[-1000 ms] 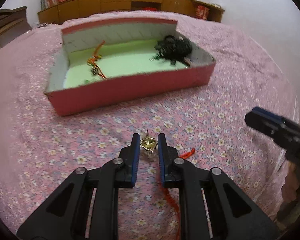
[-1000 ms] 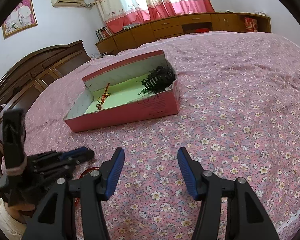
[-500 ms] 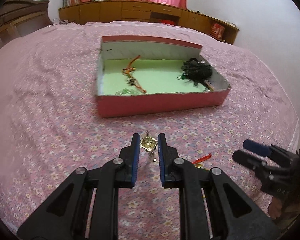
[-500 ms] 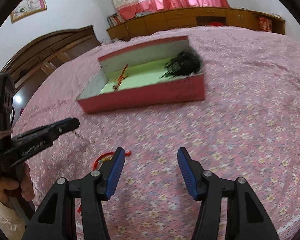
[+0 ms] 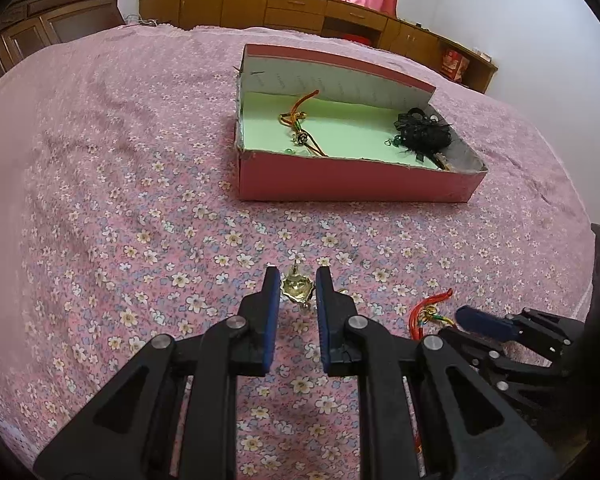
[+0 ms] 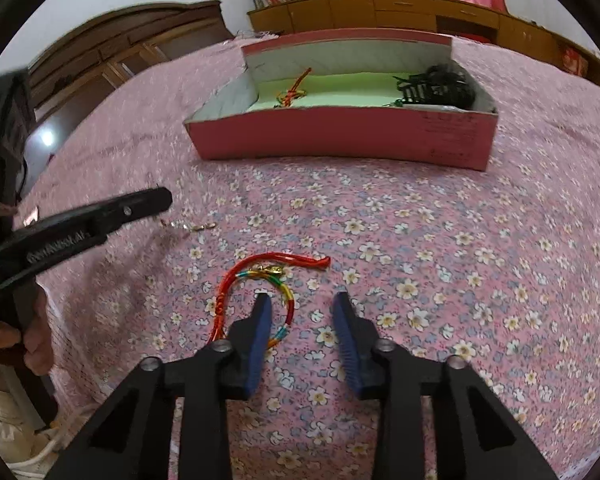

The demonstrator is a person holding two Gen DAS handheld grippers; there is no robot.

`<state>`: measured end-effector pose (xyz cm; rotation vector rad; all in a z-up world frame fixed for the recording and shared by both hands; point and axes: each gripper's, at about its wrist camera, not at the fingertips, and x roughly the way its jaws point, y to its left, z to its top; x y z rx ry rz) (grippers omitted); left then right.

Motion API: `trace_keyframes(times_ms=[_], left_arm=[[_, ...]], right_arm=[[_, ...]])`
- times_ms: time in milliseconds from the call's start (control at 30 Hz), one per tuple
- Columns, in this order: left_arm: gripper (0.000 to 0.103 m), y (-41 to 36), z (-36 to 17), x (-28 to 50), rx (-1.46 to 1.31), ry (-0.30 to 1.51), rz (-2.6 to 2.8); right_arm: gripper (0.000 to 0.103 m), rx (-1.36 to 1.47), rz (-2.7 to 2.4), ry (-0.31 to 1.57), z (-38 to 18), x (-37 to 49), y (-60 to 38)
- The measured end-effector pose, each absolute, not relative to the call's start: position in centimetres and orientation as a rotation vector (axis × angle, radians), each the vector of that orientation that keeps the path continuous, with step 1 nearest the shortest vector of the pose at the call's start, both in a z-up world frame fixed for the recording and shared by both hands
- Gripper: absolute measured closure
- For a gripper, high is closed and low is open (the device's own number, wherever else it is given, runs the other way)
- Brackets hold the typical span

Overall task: Organize jewelry
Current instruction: 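Grasp the gold pearl earring with the left gripper while the right grasps the rainbow red-string bracelet, then carry the earring and bracelet into the box and open both grippers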

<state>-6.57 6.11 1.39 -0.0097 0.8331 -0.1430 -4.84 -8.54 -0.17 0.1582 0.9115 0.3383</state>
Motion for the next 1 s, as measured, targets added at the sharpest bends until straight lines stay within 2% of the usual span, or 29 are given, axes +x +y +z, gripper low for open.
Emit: trace_keyframes(times_ms=[33,133,1000], left_arm=[[0.094,6.1,1.4,-6.7,-0.011,0.831,-0.144],[0.094,6.1,1.6,-6.8,-0.011,0.826,-0.144],[0.094,4.6,4.7,-7.0,-0.010,0.732,-0.156]], right_arm=[[0.090,0.145,0.334,0.911,-0.2,-4.8,-8.3],[0.096,0.158,0.347,0.904,-0.2,-4.9,-8.5],[0.099,0.193,0.346,0.713,5.6,-6.0,-11.8]])
